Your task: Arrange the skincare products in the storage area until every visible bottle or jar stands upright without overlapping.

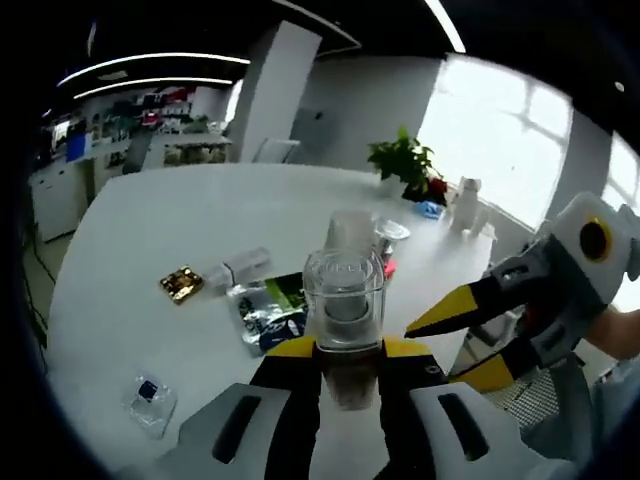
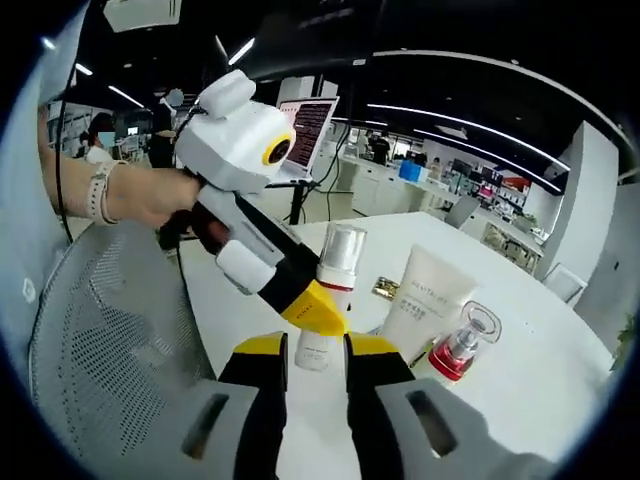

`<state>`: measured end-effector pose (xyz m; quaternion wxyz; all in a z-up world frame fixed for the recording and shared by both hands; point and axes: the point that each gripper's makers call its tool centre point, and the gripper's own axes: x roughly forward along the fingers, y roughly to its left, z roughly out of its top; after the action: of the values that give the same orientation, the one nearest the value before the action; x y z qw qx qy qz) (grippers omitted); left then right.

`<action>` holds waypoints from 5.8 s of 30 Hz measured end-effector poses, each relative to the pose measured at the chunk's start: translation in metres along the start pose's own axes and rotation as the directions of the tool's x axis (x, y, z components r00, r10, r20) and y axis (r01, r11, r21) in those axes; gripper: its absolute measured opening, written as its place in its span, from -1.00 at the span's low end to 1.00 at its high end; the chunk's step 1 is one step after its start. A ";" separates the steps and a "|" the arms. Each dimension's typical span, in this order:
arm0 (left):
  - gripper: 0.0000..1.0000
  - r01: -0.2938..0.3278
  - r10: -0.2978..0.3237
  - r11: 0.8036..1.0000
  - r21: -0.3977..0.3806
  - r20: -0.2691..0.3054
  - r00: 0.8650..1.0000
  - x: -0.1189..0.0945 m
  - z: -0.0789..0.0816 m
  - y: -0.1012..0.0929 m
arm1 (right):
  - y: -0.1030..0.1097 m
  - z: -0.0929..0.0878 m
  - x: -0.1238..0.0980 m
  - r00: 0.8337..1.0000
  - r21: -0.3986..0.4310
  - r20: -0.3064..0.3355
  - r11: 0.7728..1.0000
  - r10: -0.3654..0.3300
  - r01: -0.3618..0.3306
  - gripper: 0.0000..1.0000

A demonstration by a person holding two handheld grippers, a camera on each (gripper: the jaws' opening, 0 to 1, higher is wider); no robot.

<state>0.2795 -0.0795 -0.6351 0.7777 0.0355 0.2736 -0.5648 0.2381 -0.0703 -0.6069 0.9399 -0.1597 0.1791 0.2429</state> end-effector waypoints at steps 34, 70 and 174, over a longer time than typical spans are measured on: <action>-0.64 0.362 -0.323 0.852 0.377 -0.166 0.932 0.034 -0.035 -0.052 | -0.018 -0.005 0.002 0.990 0.178 0.116 0.979 0.076 -0.096 -0.54; -0.63 0.283 -0.248 0.869 0.407 -0.137 0.959 0.069 -0.039 -0.042 | -0.047 -0.039 0.010 1.000 0.254 -0.014 0.967 -0.023 0.026 -0.58; -0.87 0.204 -0.133 0.928 0.312 -0.236 0.963 0.065 -0.053 -0.019 | -0.046 -0.116 0.008 0.950 0.190 -0.285 0.979 0.129 -0.076 -0.73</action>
<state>0.2558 -0.1225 -0.7058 0.6753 0.2026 0.2571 -0.6610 0.2385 -0.1506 -0.7028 0.8991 -0.1005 0.3465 0.2480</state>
